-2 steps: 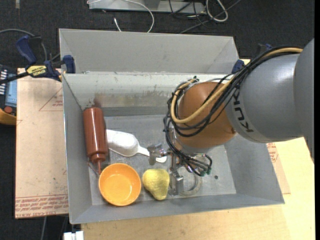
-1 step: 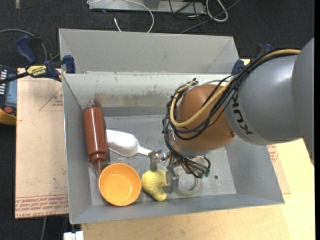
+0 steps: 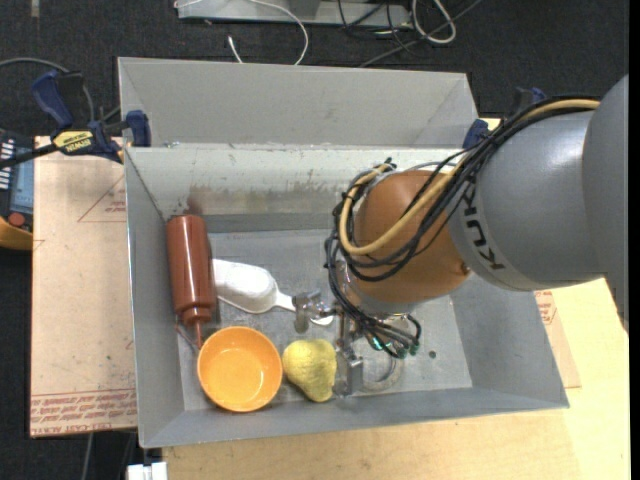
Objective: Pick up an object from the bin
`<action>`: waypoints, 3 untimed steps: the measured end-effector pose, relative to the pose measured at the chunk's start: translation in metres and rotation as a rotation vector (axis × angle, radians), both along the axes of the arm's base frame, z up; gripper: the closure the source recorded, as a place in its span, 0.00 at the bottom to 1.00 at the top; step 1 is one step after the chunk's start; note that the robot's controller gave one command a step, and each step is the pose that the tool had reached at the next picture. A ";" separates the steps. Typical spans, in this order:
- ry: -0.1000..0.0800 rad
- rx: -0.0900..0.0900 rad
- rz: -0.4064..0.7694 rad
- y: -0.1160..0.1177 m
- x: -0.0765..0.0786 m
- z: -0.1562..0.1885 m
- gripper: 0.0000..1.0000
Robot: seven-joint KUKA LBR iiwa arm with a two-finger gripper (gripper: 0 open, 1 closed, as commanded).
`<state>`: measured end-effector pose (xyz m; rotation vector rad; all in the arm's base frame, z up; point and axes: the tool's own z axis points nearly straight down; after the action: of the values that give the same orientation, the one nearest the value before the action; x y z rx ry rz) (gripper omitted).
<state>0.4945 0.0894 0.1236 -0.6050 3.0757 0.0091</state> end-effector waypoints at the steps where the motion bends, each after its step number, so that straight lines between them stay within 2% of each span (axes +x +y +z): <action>1: 0.000 0.000 0.000 0.000 0.000 0.000 0.00; 2: -0.002 0.002 0.023 0.021 -0.011 0.027 0.00; 3: 0.001 0.001 -0.018 0.011 -0.003 -0.032 0.00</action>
Offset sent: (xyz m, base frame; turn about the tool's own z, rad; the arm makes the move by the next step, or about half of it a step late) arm -0.0117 0.0196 0.0266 -0.0217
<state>0.4915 0.1002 0.0915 -0.5769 3.0816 0.0111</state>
